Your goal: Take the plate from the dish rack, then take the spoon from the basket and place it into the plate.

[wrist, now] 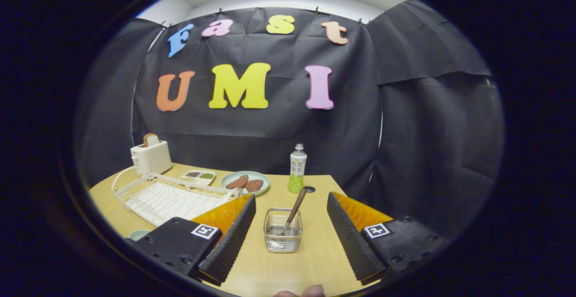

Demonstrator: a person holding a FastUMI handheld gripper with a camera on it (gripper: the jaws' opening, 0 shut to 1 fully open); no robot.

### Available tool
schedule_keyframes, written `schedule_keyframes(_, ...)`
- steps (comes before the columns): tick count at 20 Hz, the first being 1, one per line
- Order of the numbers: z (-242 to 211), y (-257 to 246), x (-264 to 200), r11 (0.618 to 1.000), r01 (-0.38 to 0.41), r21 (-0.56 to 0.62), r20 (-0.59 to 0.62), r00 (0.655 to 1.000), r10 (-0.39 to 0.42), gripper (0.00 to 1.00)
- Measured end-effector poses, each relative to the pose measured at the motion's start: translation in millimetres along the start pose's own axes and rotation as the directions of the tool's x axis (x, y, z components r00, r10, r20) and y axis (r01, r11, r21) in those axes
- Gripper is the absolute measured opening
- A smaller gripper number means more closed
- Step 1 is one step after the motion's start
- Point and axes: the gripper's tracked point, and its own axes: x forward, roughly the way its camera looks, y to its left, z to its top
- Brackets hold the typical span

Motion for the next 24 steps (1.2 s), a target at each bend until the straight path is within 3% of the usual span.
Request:
schedule_keyframes(10,-38.6,-5.4,142.6,0.992,-0.007,0.13,-0.138,0.99,0.025,1.0)
schedule_keyframes(16,-46.3,2.2,174.8,0.983,-0.006,0.182,-0.204,0.978,0.044,0.99)
schedule_keyframes(19,-49.0,1.0,175.3,0.985,0.008,0.175,-0.219,0.975,0.031,0.84)
schedule_keyframes(24,-42.8,-8.3,165.4,0.979,0.035,0.201,-0.207,0.978,0.008,0.39)
